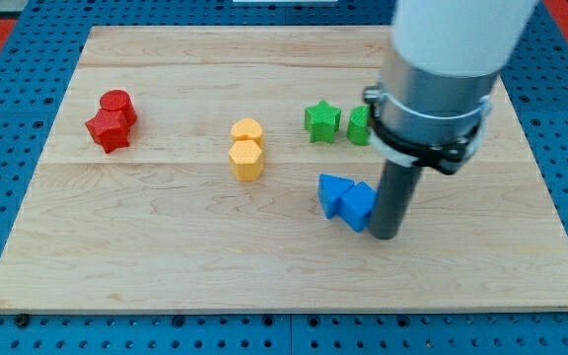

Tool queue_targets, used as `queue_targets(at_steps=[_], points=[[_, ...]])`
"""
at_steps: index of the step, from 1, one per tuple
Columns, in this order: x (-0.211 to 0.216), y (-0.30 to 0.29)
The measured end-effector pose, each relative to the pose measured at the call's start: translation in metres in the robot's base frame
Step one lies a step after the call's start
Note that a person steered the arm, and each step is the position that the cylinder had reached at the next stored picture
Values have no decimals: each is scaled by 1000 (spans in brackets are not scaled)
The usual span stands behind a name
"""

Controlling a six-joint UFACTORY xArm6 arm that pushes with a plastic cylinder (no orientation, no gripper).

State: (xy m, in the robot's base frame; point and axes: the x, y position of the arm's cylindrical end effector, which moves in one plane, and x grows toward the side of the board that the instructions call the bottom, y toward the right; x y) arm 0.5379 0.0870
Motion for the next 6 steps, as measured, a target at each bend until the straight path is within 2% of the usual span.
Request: queue_targets(at_steps=[2, 4, 6], points=[[-31, -43], [-11, 60], [-117, 196]])
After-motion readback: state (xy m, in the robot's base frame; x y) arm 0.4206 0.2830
